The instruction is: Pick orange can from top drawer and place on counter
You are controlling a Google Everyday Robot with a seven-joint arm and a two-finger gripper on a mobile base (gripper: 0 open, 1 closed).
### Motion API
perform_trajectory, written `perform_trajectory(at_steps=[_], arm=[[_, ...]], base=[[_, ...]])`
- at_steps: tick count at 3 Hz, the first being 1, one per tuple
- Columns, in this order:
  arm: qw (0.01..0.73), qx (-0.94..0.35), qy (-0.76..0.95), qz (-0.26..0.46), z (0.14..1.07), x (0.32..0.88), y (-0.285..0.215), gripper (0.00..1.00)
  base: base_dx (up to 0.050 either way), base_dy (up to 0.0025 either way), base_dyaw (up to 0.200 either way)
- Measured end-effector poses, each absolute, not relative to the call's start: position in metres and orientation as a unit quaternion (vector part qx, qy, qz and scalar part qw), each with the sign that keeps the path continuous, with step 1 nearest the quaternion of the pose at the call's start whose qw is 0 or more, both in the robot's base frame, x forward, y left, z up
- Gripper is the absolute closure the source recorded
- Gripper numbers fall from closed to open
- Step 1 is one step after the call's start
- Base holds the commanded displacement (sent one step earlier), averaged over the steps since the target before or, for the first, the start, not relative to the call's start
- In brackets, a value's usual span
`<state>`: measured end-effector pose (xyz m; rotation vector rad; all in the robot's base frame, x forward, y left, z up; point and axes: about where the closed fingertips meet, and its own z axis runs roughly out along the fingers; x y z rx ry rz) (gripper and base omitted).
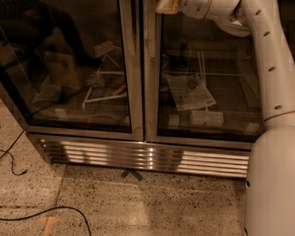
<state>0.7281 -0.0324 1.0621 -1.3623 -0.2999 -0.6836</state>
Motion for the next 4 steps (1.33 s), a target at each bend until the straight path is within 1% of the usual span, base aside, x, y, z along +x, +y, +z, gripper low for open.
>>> perform_trajectory(at_steps=[1, 2, 3, 4], arm=[[0.713, -0.615, -0.135, -0.308, 1.0621, 0.7293, -0.0341, 1.0], [0.713, -0.615, -0.137, -0.307, 1.0605, 0.7318, -0.036, 1.0], [0.713, -0.615, -0.137, -0.307, 1.0605, 0.7318, -0.036, 1.0], [0.713, -0.615, -0.137, -0.307, 1.0588, 0.7335, -0.0373, 1.0]], base=[[0.0, 0.0, 0.0], [0.0, 0.0, 0.0], [-0.049, 0.0, 0.0], [0.0, 0.0, 0.0]])
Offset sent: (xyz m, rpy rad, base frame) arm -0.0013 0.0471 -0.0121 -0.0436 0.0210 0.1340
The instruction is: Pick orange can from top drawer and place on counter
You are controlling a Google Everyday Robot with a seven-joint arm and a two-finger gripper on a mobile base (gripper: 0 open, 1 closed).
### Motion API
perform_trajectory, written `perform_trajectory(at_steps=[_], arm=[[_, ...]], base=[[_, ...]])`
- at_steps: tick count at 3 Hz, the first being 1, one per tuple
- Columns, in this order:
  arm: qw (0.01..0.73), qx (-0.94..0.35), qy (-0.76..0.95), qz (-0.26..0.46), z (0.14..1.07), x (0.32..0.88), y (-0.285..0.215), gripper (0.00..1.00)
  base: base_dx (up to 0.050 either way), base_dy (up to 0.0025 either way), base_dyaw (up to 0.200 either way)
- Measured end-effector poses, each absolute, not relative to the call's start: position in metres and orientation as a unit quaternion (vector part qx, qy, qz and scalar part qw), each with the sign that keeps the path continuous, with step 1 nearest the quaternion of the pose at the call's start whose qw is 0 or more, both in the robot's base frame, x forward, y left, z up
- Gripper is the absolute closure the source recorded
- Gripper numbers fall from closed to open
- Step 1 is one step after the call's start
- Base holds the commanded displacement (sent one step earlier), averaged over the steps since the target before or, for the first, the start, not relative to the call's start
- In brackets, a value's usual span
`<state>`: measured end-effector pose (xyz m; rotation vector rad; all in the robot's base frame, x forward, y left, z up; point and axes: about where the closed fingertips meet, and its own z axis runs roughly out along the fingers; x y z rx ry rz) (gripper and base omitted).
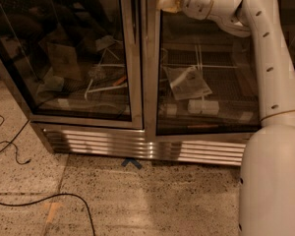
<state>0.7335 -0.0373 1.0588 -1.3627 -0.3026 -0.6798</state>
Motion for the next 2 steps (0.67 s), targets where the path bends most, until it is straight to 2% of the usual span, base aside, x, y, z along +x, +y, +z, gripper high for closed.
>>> perform_trajectory(at_steps=[2], arm=[[0.714, -0.615, -0.137, -0.307, 1.0528, 0.7411, -0.0401, 1.0]], base=[[0.0, 0.0, 0.0]])
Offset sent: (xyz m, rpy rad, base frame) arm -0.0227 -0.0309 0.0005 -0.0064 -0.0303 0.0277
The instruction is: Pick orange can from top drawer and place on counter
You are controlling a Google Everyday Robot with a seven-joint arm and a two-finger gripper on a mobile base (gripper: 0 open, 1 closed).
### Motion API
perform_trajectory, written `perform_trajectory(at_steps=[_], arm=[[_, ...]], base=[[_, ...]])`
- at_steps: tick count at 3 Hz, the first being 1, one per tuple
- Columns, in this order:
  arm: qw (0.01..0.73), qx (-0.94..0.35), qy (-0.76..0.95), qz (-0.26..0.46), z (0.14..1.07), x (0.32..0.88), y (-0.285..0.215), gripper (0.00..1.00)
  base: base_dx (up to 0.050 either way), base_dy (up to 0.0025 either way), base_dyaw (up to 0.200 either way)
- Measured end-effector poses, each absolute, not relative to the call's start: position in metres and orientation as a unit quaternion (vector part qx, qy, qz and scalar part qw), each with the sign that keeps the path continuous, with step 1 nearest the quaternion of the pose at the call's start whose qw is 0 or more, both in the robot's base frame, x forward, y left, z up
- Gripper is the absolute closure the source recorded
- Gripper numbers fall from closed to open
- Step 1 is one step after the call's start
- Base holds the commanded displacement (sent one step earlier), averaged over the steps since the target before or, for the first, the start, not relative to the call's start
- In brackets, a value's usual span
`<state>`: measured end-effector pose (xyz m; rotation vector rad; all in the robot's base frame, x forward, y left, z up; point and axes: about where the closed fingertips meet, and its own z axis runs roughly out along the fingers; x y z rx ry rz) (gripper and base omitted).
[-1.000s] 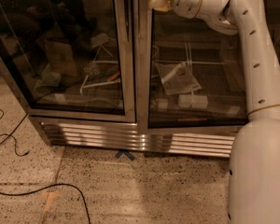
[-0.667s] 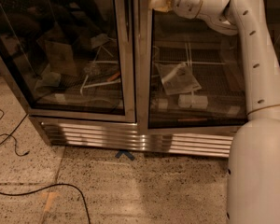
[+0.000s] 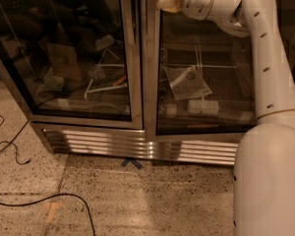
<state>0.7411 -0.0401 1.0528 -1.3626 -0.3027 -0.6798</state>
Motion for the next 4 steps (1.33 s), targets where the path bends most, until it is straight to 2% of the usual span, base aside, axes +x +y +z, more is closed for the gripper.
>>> perform_trajectory(at_steps=[4], arm=[[0.708, -0.613, -0.142, -0.319, 1.0532, 0.7404, -0.0476, 1.0]], base=[[0.0, 0.0, 0.0]])
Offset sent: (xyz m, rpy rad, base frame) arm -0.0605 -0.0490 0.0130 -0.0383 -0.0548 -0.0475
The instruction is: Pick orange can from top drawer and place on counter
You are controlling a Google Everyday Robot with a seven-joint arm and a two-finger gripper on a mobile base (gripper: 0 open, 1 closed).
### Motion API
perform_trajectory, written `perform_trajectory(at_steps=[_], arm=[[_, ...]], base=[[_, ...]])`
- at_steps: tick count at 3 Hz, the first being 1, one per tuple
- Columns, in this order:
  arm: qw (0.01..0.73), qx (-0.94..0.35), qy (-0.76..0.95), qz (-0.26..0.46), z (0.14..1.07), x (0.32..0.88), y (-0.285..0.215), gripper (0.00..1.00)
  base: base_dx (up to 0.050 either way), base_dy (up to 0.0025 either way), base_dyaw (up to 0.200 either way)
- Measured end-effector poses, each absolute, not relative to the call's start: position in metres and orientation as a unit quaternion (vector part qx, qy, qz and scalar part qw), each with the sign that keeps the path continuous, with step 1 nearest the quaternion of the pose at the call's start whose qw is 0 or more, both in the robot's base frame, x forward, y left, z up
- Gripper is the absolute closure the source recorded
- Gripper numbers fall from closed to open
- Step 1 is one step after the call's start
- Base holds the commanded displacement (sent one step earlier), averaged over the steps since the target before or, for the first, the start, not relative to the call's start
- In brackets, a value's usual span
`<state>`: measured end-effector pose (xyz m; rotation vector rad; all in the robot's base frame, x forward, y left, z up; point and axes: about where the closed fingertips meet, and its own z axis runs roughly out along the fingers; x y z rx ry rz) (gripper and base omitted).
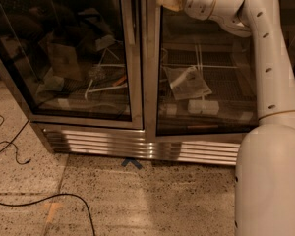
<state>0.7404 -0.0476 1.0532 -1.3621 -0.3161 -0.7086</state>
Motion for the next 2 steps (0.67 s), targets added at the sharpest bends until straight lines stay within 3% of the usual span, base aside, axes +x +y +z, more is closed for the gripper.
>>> perform_trajectory(at_steps=[2], arm=[[0.705, -0.616, -0.142, -0.322, 1.052, 0.7405, -0.0487, 1.0]], base=[[0.0, 0.0, 0.0]])
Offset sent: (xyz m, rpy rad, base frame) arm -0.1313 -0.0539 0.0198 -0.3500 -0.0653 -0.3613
